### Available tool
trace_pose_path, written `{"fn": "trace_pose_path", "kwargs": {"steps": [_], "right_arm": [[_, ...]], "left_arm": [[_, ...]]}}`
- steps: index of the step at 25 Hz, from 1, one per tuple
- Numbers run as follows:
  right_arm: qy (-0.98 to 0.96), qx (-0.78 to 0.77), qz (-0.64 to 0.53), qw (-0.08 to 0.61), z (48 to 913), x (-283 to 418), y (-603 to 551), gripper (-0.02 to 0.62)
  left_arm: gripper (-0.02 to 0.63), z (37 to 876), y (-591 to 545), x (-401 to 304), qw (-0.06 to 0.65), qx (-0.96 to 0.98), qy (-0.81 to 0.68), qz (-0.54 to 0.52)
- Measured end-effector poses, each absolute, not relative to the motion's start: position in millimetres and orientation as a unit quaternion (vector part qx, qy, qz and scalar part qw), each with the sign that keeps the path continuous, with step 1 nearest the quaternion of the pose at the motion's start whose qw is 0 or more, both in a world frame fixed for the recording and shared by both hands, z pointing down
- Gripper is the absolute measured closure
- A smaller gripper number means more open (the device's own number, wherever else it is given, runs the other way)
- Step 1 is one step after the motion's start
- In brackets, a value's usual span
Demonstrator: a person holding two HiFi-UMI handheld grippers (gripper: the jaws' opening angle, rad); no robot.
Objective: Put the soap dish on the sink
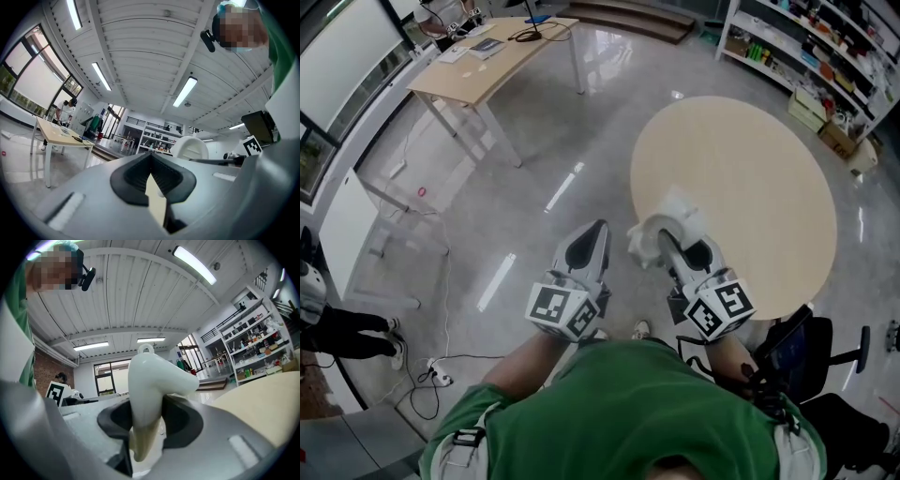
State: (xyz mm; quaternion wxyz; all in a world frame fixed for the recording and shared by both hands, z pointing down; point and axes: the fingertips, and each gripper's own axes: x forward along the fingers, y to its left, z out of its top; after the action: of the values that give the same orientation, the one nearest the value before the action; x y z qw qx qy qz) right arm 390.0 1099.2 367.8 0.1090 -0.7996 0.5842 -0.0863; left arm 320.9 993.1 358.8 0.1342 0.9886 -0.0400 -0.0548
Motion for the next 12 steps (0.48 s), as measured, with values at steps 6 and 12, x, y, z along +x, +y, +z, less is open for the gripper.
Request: {"fn": "trace_pose_path", "kwargs": {"steps": [6,12], "right_arm": [[0.607,-0.784,-0.081,0.104,361,380,1070,0.451],[0.634,-0.764,-0.076,0.096,364,354,1021,0.451]], "left_arm": [[0.6,353,963,303,0.13,0.987,-0.073,-0.062],[0.6,358,916,264,0.126,0.983,-0.113,-0.077]]}}
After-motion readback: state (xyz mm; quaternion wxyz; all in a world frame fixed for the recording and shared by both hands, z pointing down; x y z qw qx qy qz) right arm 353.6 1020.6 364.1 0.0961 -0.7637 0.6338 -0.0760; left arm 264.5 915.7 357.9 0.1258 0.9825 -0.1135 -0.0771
